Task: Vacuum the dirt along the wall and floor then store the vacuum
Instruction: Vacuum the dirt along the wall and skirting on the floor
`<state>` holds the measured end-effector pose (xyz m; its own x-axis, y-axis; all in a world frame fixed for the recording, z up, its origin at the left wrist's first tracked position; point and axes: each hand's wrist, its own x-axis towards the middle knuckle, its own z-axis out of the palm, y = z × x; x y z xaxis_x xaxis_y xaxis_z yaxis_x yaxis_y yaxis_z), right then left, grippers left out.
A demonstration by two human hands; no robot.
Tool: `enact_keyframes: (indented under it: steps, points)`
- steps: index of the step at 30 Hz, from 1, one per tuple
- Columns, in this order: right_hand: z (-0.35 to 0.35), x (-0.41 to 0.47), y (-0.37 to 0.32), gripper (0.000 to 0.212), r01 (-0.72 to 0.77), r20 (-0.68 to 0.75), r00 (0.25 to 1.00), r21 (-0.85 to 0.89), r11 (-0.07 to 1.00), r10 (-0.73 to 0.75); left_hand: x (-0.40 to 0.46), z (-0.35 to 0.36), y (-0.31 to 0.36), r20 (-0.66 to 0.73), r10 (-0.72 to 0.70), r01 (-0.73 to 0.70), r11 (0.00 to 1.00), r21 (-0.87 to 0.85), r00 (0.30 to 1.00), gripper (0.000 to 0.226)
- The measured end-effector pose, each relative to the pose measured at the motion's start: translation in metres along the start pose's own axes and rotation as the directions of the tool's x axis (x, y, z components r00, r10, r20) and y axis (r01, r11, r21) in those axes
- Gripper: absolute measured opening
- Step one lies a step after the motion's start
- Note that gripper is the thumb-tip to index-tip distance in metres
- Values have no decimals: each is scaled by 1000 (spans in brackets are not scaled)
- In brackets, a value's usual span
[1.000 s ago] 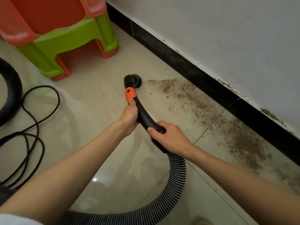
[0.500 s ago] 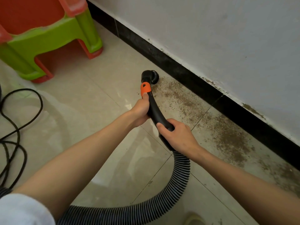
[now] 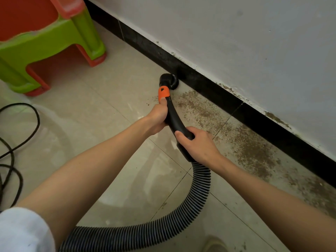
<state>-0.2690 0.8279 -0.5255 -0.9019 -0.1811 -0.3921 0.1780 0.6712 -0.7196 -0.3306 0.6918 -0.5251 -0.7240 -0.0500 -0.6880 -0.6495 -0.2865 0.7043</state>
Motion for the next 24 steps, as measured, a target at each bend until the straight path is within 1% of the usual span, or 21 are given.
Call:
enact_keyframes:
  steps: [6, 8, 11, 13, 17, 20, 22, 24]
  points:
    - [22, 5, -31, 32, 69, 185, 980, 30, 997, -73, -22, -51, 0, -193, 33, -49, 996, -80, 981, 50]
    - [33, -2, -34, 32, 81, 221, 972, 15, 997, -83, -31, -63, -9, -242, 41, -63, 995, -84, 969, 51]
    - [43, -17, -28, 24, 101, 242, 966, -14, 995, -95, -43, -69, -26, -279, 28, -54, 995, -85, 960, 53]
    - [44, -27, -20, 21, 103, 236, 967, -32, 994, -93, -46, -67, -37, -287, 26, -49, 996, -73, 958, 55]
    - [34, -41, -5, 26, 94, 209, 975, -88, 992, -74, -50, -52, -54, -269, 38, -52, 998, -43, 962, 54]
    - [23, -46, 5, 29, 81, 183, 982, -138, 987, -55, -51, -36, -59, -214, 32, -46, 997, -63, 976, 46]
    - [15, -47, 11, 31, 60, 154, 987, -143, 988, -38, -48, -26, -57, -169, 26, -40, 996, -78, 985, 43]
    - [7, -46, 17, 31, 36, 119, 993, -133, 990, -20, -44, -14, -55, -116, 25, -32, 998, -57, 993, 44]
